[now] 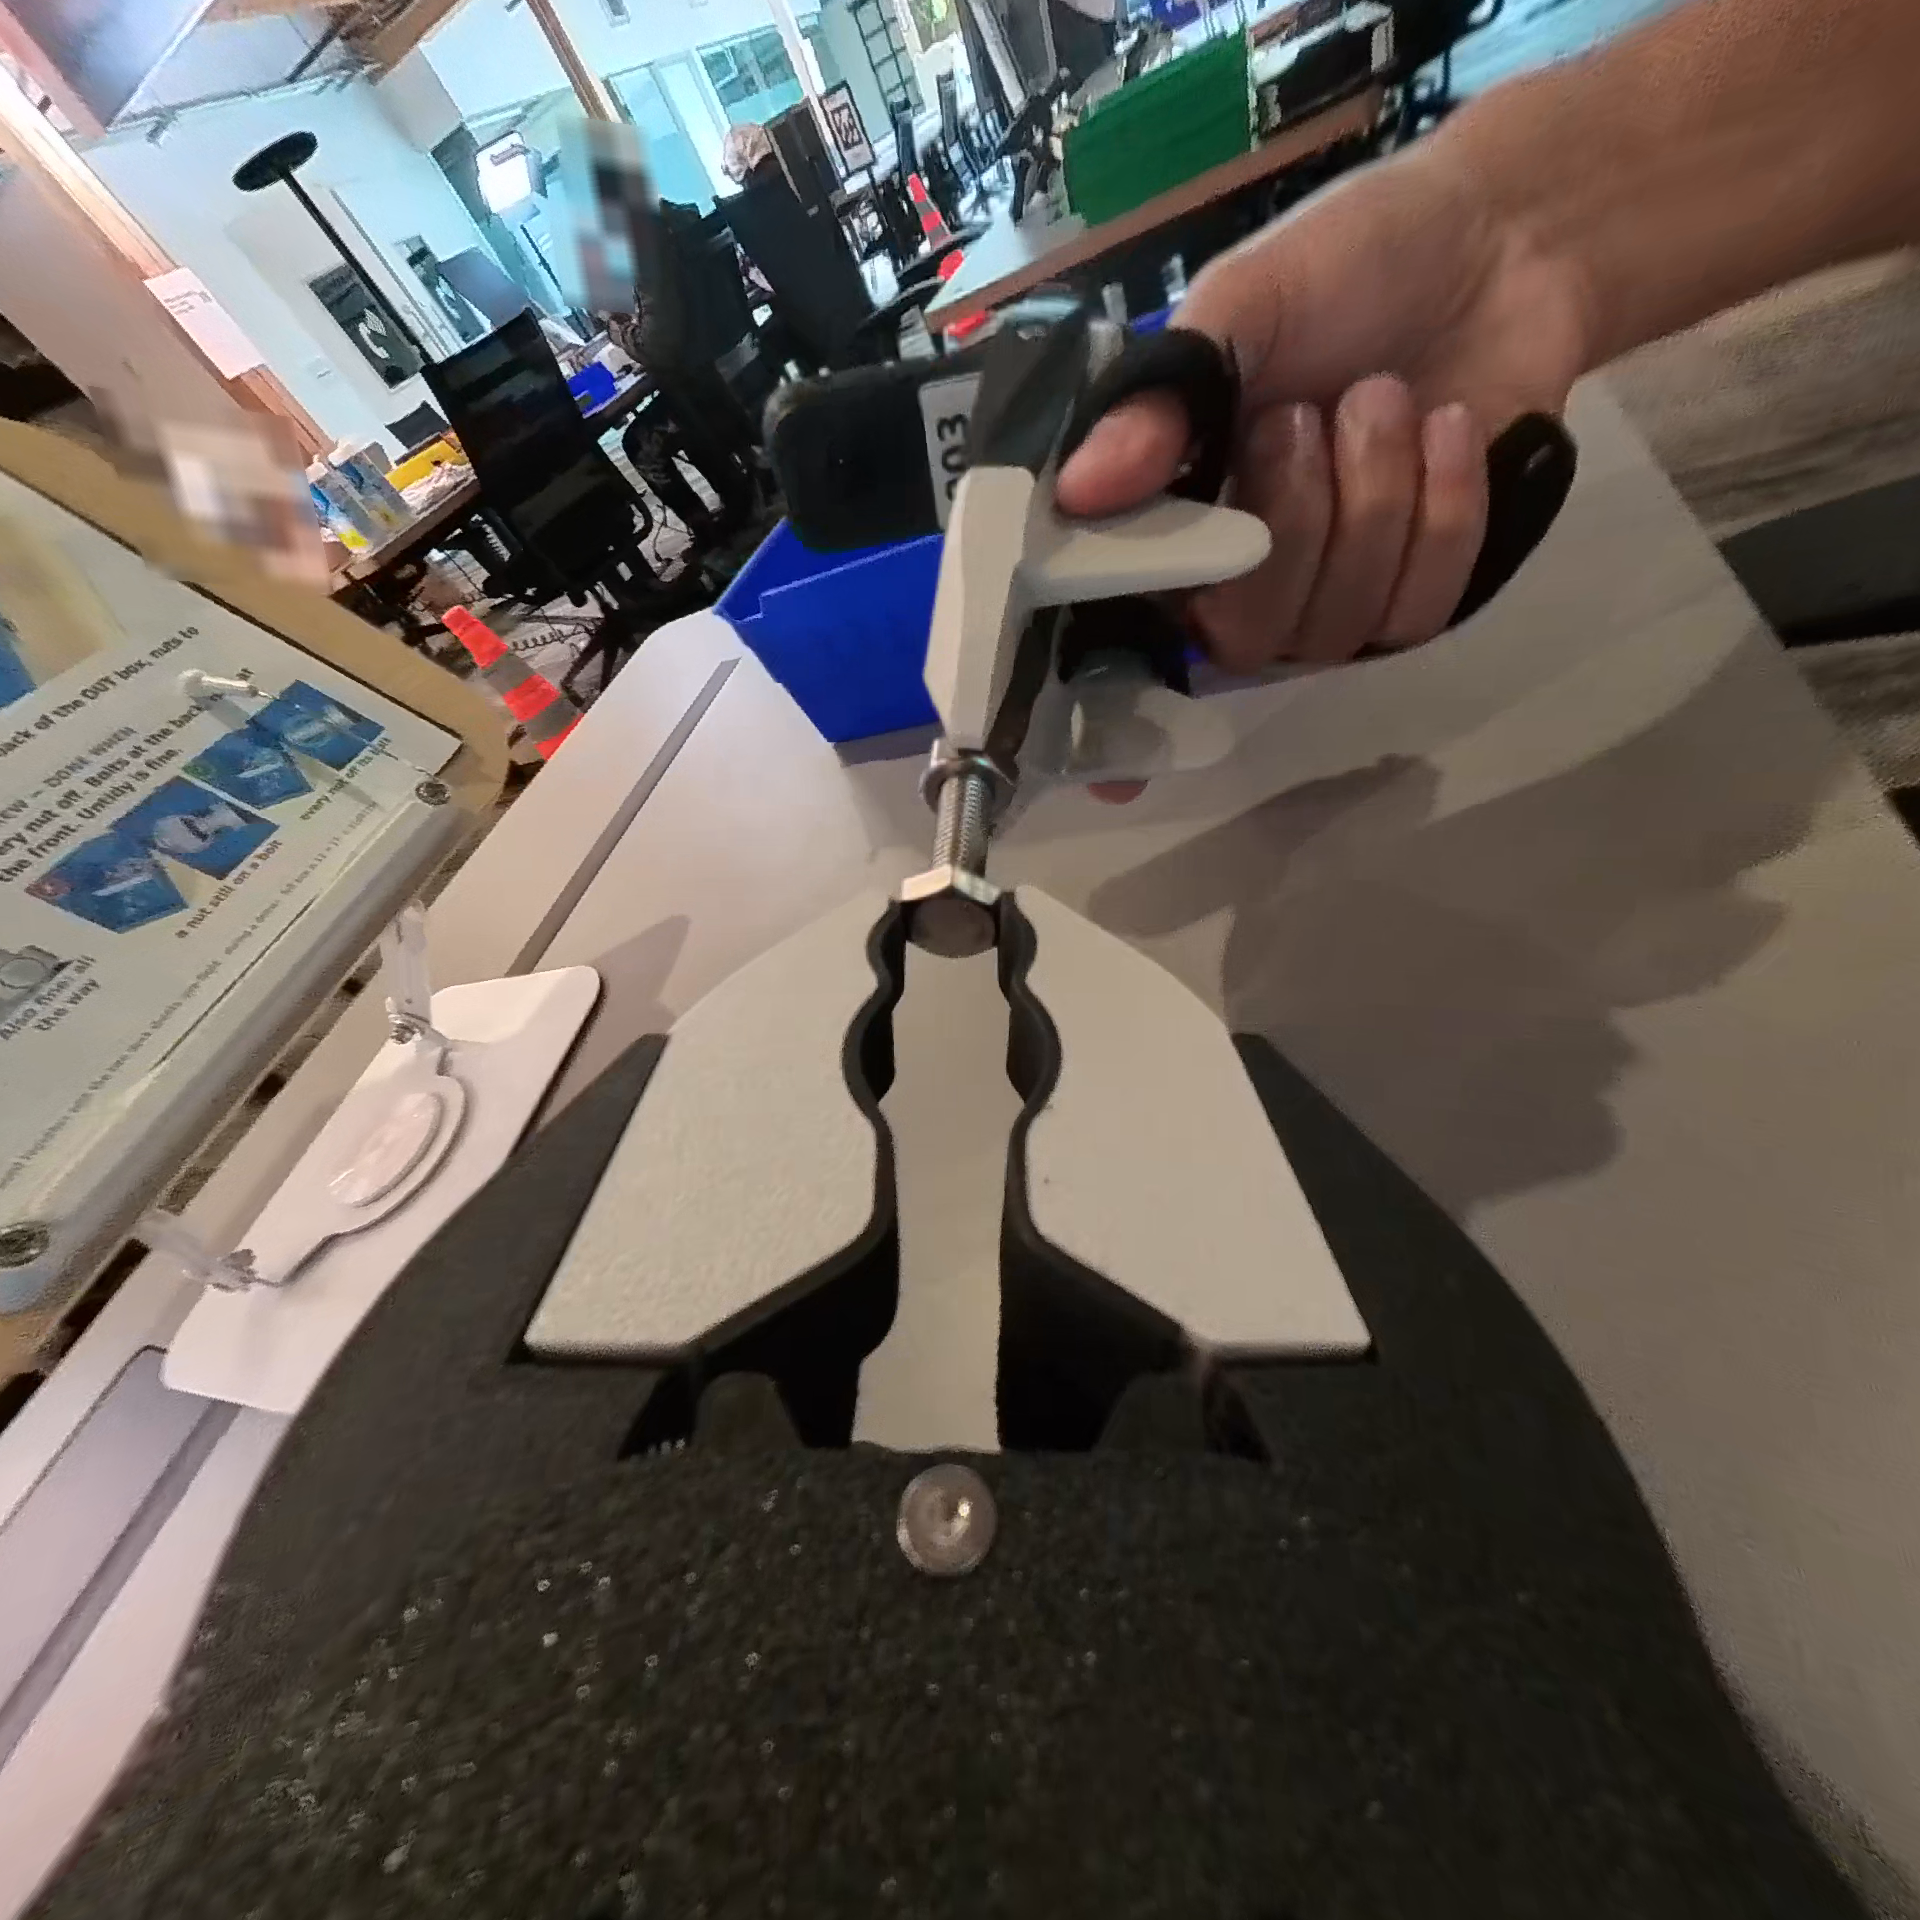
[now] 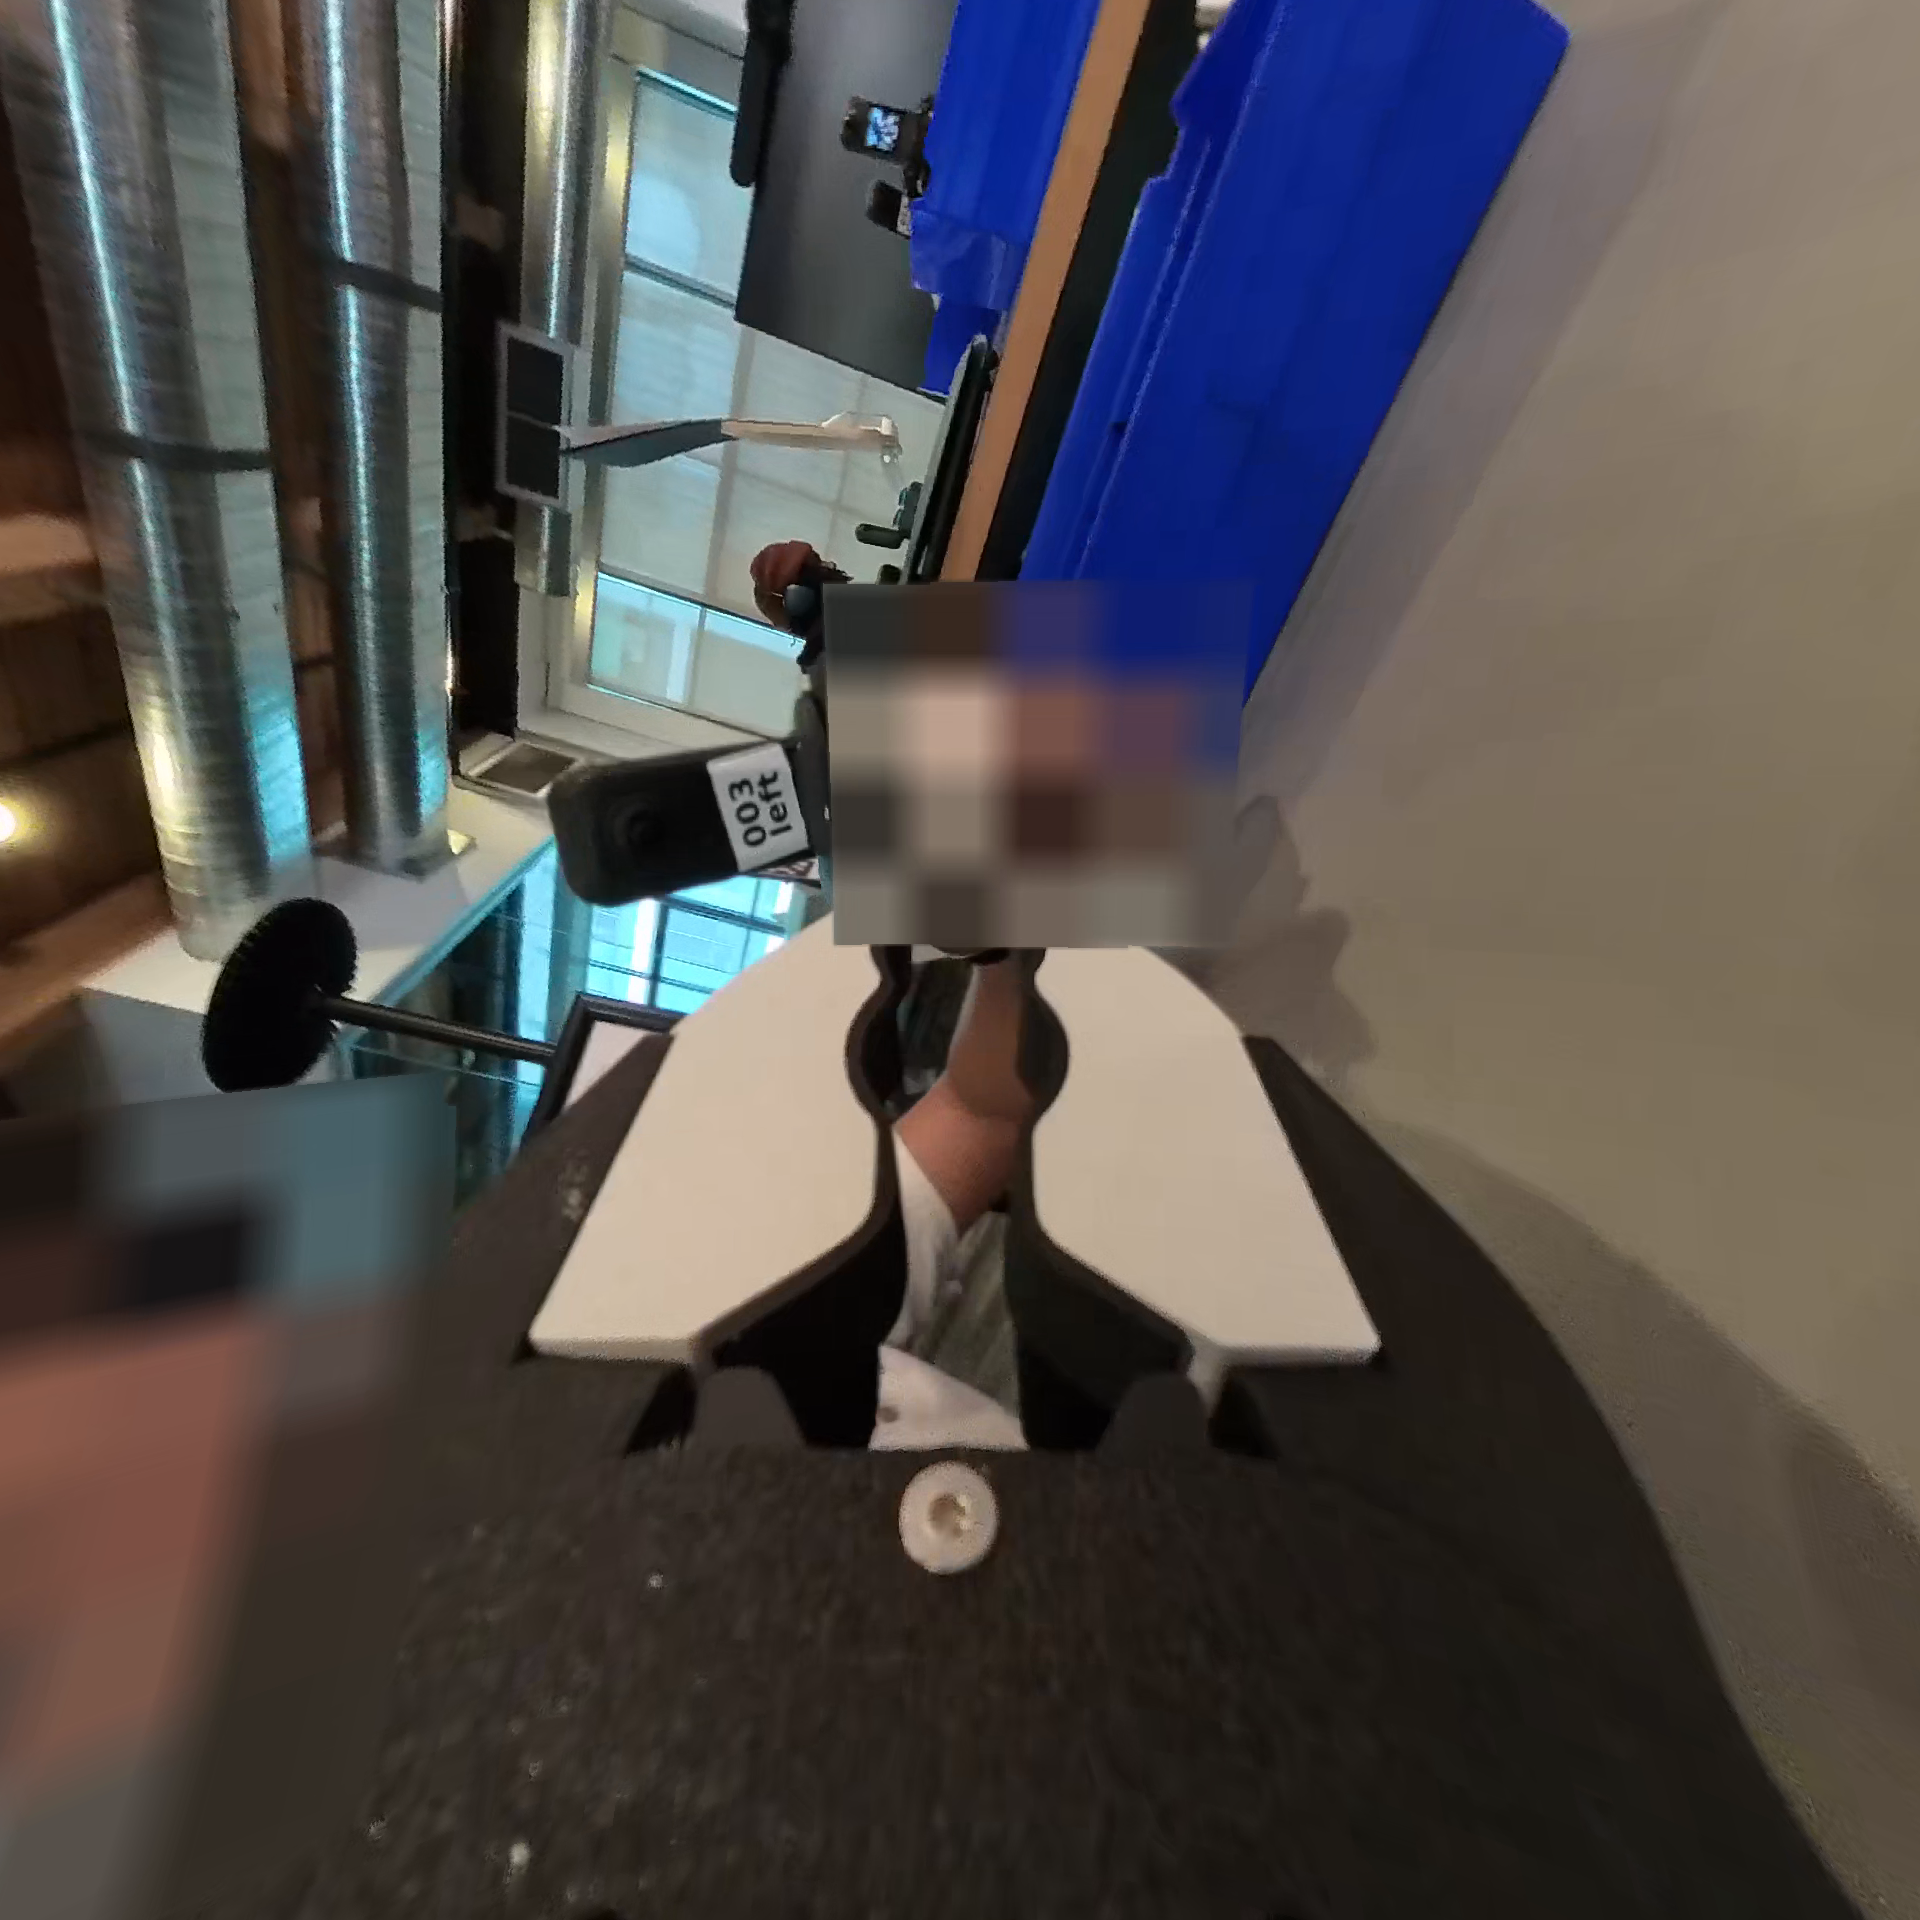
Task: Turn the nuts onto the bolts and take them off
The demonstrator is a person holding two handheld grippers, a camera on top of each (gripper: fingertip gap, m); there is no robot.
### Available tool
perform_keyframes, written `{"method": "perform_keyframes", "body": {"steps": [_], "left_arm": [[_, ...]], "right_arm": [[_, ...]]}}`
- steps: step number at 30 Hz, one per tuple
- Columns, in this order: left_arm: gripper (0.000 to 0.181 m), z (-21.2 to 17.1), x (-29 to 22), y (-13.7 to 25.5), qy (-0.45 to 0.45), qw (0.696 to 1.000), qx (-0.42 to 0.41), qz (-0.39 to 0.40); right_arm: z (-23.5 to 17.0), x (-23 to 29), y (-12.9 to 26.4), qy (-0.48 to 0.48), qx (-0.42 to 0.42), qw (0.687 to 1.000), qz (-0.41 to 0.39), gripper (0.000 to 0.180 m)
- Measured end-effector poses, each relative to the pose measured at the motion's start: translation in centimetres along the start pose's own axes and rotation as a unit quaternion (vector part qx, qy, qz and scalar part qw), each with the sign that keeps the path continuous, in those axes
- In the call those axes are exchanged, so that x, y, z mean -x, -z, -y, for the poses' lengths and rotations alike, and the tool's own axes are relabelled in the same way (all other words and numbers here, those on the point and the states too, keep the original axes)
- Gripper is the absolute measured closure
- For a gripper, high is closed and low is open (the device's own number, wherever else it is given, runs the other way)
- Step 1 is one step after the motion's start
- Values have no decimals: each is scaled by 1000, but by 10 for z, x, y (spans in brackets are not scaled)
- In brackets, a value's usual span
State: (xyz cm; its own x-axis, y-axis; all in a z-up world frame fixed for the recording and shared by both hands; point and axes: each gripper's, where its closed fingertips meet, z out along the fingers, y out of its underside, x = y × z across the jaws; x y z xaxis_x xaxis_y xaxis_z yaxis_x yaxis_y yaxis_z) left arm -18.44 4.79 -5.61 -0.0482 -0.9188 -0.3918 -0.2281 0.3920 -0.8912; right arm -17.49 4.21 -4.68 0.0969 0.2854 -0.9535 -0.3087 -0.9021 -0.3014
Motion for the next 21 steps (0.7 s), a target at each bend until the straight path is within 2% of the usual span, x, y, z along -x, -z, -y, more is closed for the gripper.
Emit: {"method": "perform_keyframes", "body": {"steps": [8, 17, 21], "left_arm": [[164, -8, -7, -9, -112, 992, 45, 43], [164, 1, -1, -5, -27, 999, -3, 22], [164, 4, 6, -1, 10, 999, -25, 21]], "right_arm": [[-6, -13, 8, -87, -11, 996, -30, 162], [1, 1, 5, -60, -33, 997, 30, 161], [8, 12, 7, -24, -48, 997, 52, 151]]}}
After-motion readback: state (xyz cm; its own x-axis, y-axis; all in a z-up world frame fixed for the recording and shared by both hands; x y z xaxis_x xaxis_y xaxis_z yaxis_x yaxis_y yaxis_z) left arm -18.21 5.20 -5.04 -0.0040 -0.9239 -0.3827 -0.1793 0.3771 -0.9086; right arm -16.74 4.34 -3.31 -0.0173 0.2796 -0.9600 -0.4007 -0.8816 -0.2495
